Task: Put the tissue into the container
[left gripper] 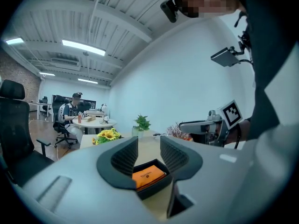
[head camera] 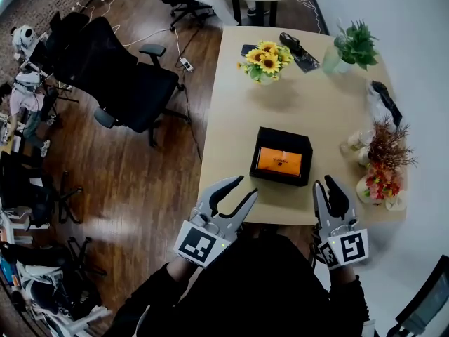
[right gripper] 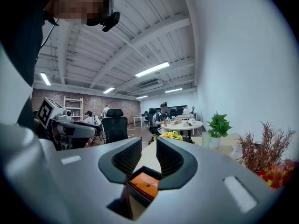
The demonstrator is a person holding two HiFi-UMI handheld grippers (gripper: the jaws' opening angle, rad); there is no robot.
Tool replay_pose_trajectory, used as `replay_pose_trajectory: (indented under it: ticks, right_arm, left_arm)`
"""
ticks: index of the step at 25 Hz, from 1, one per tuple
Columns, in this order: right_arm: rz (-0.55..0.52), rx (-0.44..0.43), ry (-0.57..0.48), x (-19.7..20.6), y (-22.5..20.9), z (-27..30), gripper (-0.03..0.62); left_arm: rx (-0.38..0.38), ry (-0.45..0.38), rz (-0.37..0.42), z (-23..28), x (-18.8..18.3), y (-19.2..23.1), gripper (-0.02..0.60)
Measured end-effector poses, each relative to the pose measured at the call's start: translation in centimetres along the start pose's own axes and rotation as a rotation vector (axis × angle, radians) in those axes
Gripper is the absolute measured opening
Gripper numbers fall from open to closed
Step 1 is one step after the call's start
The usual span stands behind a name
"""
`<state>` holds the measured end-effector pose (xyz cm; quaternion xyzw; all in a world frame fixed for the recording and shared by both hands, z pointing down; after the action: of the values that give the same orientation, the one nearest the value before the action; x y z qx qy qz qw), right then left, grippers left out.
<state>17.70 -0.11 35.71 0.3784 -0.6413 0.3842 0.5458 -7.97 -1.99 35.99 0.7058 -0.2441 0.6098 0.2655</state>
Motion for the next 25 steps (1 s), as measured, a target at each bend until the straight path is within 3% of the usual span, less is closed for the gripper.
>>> replay_pose_trajectory:
  ticks: [5, 25]
  right_arm:
    - [-0.068, -0.018, -0.038, -0.8, 1.2, -0.3, 0.086]
    - [-0.047, -0.058, -0.024, -0.1, 1.8, -1.0, 0.084]
  left_arm:
    - [0.016, -0.023, 0.009, -0.4, -0.3, -0.1, 0.131]
    - [0.055, 0.010, -0.011, 0.3, 0.5, -1.2, 0.130]
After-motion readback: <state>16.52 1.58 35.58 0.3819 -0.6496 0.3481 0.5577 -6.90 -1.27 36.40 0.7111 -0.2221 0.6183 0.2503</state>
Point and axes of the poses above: the fingertips, and each gripper's own axes: z forward along the fingers, y to its left, x out of its underside, the point moved 9 cm from there along -z, backward along the fingers, and after that the axes turned 14 degrees about -y, right-handed, at the moved point
